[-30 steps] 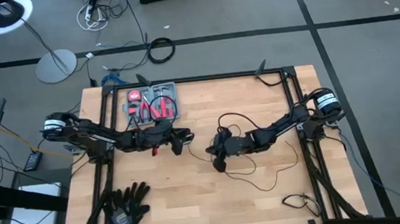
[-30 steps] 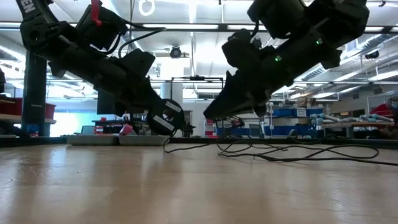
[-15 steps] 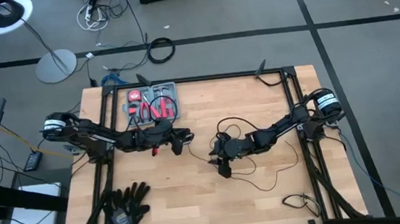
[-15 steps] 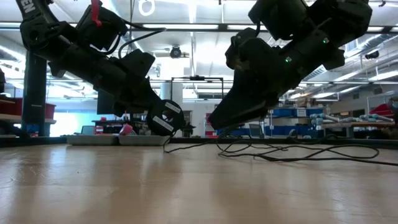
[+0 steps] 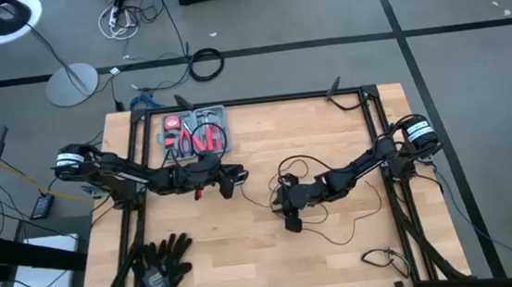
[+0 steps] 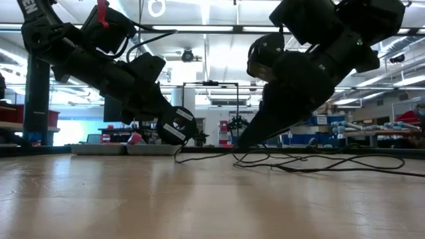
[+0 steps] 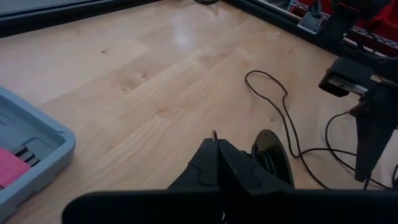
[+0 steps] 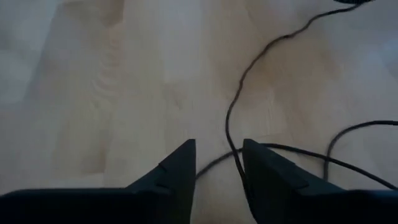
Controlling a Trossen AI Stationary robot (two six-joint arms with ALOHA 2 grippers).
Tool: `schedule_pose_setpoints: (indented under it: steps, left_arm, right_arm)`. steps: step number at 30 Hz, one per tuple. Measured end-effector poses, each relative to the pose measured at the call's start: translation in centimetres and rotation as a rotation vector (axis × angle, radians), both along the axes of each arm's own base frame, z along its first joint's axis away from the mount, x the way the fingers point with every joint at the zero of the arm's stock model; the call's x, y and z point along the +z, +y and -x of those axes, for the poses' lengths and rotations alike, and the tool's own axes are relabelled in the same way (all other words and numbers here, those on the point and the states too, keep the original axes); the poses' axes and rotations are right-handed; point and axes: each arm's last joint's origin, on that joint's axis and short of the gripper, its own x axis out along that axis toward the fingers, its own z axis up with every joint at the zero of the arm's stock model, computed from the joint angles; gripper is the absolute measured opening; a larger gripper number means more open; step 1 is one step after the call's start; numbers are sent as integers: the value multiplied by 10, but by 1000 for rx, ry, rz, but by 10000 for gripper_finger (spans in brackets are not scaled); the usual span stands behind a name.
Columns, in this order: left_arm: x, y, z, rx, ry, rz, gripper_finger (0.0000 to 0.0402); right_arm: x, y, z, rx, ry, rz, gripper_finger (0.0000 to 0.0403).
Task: Coil cords
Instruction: Coil the black wire onto the spool
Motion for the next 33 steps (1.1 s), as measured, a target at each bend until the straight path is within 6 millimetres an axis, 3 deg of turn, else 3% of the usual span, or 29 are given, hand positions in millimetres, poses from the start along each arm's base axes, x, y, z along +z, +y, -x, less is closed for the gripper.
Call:
schedule_pose_setpoints:
  steps: [7, 12, 21, 25, 29, 33]
  left_arm:
    - [0, 0, 0, 0, -1, 1, 0]
    - [0, 0, 0, 3, -4, 7, 0]
    - [2, 0, -1, 6, -31, 16, 0]
    - [8, 0, -3, 2, -101, 17, 0]
    - [10, 1, -4, 12, -106, -6, 0]
    - [6, 1, -4, 22, -32, -13, 0]
  right_arm:
    - [-6, -3, 6, -8, 87, 44, 73]
    - [-3, -2, 2, -12, 33, 26, 10]
    - [6, -3, -6, -95, -18, -11, 3]
    - [4, -6, -23, -121, -10, -8, 2]
    - [-9, -3, -59, -47, 8, -3, 1]
    - [5, -1, -91, 36, -56, 85, 1]
